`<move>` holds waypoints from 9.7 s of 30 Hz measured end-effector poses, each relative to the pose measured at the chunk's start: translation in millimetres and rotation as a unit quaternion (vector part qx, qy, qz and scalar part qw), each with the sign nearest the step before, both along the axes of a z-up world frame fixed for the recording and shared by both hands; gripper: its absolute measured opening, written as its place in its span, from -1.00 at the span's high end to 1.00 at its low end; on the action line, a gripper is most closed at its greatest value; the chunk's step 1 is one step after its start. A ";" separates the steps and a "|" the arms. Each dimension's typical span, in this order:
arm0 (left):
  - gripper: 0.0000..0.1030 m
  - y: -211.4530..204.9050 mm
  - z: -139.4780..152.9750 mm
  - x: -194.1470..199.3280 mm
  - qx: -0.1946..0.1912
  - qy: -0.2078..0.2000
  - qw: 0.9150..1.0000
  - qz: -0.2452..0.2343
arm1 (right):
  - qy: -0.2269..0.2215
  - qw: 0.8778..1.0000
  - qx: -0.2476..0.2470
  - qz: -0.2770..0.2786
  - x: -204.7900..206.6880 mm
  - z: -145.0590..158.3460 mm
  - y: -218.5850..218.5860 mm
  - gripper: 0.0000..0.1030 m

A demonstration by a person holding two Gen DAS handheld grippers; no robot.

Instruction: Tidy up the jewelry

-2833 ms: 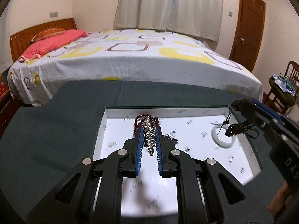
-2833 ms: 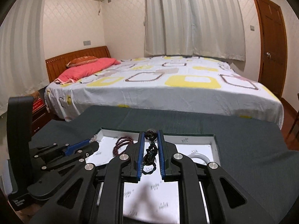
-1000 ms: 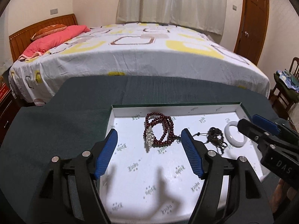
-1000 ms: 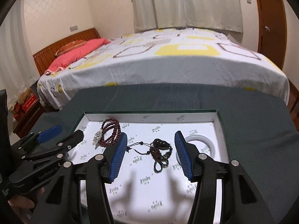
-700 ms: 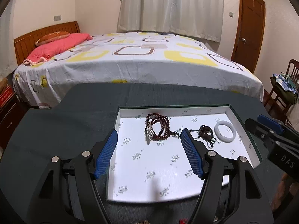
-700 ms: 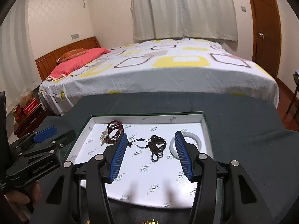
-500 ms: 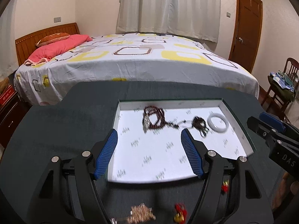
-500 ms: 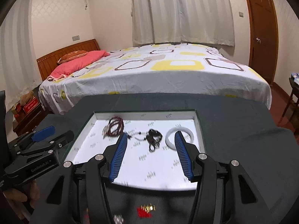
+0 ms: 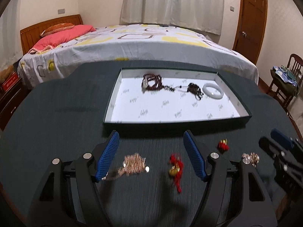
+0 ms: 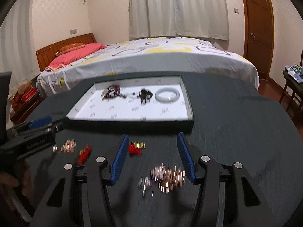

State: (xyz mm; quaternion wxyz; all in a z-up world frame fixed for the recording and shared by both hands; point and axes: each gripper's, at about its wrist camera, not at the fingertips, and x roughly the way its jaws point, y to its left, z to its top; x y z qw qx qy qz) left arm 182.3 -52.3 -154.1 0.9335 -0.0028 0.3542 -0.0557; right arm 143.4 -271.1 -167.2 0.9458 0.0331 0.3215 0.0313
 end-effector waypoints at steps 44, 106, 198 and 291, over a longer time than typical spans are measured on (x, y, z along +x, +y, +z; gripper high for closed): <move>-0.33 -15.6 -33.4 -32.4 0.018 0.026 0.999 -0.011 | 0.047 0.998 0.026 0.024 -10.3 -25.4 10.6 0.93; 0.71 -3.4 26.8 54.2 -0.014 -0.033 0.999 -0.031 | -0.041 0.996 0.033 0.070 77.9 39.0 43.5 0.93; -0.37 82.5 9.1 10.4 0.000 0.007 0.998 0.056 | 0.028 0.998 0.041 0.031 29.0 0.5 19.4 0.04; 0.83 42.3 -22.2 6.2 -0.026 0.026 0.999 -0.020 | 0.106 0.993 0.032 0.036 59.4 -43.6 33.2 0.69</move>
